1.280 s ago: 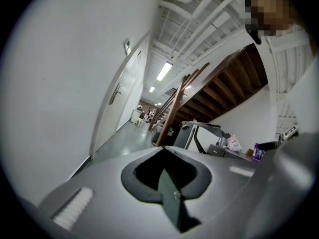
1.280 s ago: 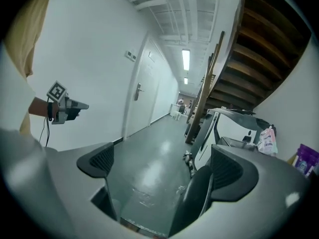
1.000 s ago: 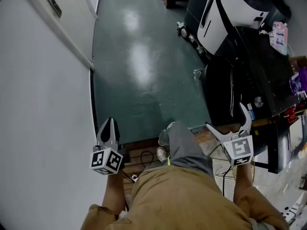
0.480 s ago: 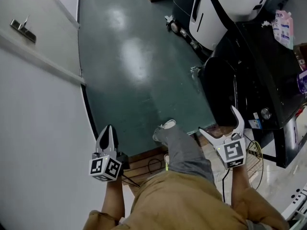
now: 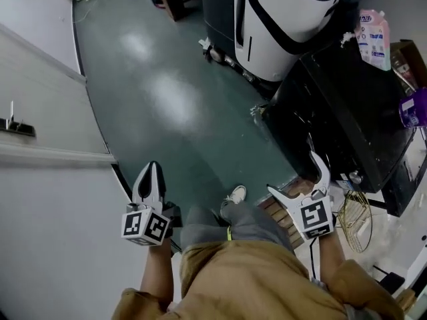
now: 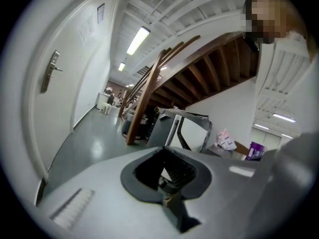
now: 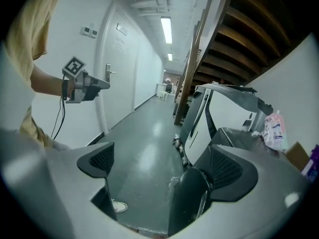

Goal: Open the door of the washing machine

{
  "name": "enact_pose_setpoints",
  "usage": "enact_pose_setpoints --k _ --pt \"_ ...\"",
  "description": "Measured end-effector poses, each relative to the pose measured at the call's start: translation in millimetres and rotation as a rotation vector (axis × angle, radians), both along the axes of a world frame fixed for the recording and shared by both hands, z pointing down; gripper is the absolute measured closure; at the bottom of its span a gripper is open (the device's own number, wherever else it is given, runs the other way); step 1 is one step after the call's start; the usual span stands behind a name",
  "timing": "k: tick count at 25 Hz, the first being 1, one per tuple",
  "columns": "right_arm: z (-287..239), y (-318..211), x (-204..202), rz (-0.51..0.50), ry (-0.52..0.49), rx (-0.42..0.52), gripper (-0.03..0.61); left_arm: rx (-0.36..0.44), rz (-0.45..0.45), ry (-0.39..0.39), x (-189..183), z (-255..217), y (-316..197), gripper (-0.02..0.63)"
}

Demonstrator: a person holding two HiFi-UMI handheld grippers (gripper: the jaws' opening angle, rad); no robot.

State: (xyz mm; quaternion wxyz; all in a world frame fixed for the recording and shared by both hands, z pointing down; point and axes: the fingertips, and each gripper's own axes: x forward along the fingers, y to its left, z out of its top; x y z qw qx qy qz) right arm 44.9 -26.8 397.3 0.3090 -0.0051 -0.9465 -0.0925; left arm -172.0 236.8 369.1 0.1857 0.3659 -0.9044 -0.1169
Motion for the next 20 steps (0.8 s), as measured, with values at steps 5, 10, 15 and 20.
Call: enact_pose_setpoints --k 5,10,15,20 --pt "-26.5 -16.1 8.3 0.129 -0.033 0.004 0.005 0.022 0.162 -0.026 -22.1 -39.6 -61.4 0.554" --pt "-41.9 -42.6 21.5 0.319 -0.083 0.040 0.005 0.061 0.343 0.020 -36.8 -48.1 -131.8 0.554" --pt "-39.2 -44.3 44.9 0.567 -0.029 0.053 0.005 0.051 0.591 0.055 -50.2 -28.5 -209.5 0.554" --pt "-33.1 -27.3 38.8 0.747 0.019 0.042 0.005 0.051 0.777 0.118 -62.8 -5.7 -257.0 0.554"
